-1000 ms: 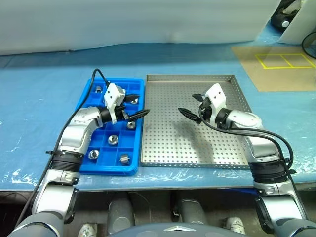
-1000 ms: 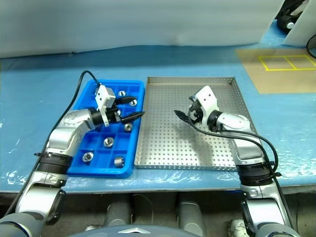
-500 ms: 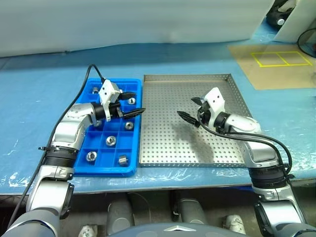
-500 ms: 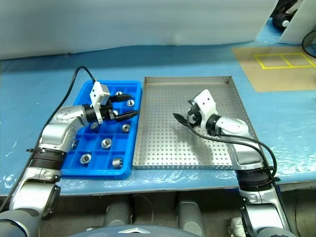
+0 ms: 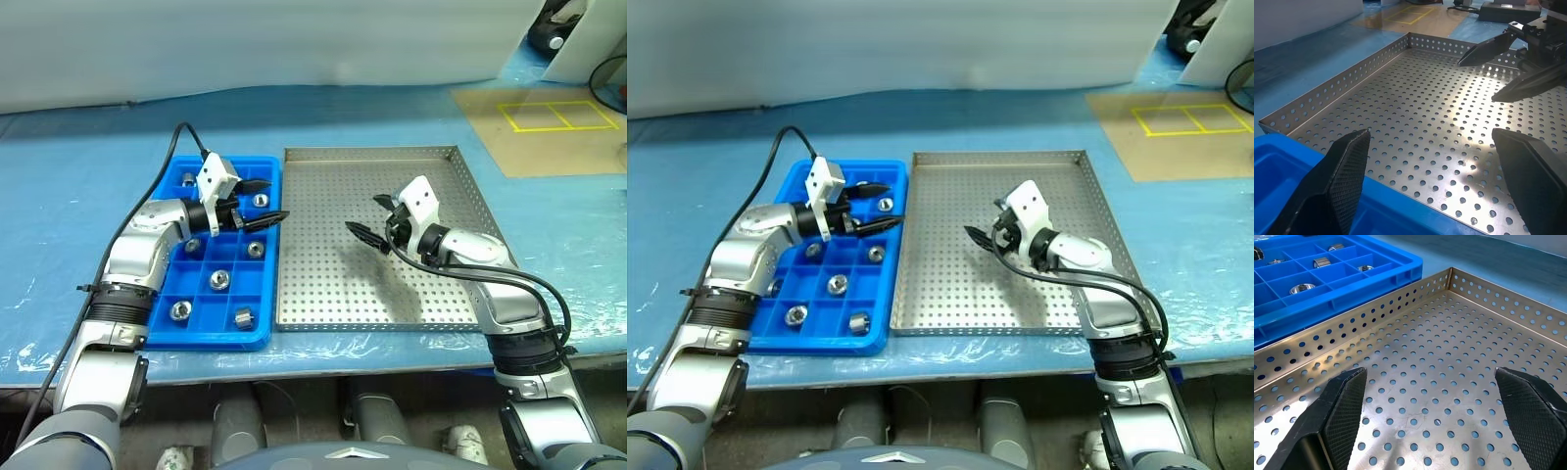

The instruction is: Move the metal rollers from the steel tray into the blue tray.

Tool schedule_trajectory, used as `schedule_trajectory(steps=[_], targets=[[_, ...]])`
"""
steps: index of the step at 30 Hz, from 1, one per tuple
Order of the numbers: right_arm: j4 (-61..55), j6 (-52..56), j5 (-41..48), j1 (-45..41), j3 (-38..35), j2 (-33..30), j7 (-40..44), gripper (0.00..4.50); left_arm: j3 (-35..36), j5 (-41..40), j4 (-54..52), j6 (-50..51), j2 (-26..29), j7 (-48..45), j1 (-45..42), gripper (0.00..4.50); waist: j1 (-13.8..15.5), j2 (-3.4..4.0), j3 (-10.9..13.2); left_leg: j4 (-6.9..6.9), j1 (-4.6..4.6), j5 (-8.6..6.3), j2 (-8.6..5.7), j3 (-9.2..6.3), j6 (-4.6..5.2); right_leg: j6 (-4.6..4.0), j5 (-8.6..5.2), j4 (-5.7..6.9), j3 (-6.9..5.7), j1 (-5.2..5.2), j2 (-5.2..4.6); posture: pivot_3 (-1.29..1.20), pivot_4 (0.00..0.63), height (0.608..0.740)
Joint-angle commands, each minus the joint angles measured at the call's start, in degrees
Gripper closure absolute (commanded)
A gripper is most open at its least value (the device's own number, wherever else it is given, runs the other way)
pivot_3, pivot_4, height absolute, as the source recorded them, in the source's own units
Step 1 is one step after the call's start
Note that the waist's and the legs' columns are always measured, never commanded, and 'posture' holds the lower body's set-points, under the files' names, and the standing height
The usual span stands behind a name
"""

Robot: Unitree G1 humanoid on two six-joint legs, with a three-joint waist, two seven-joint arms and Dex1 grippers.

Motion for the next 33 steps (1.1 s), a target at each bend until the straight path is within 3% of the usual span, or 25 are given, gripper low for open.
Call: schedule_trajectory(steps=[1, 33], targets=[[-1.0, -1.5, 0.3, -1.1, -0.1, -0.2, 0.1, 0.17, 1.2, -0.4, -1.7, -0.4, 0.7, 0.1, -0.7, 0.26, 0.0, 0.00, 0.0, 0.00, 0.00, 0.00, 0.00, 0.00, 0.00, 0.00, 0.00, 0.00, 0.00, 0.00, 0.00, -0.31, 0.150, 0.740], [6.7, -5.4, -0.1, -6.4, 4.9, 2.1, 4.5, 0.17, 4.7, -2.8, -12.0, 4.3, 4.5, 3.8, 6.7, 0.26, 0.4, 0.01, 0.0, -0.03, -0.03, -0.01, 0.01, 0.01, 0.01, 0.00, 0.00, 0.00, -0.01, -0.04, -0.01, -0.16, 0.150, 0.740]])
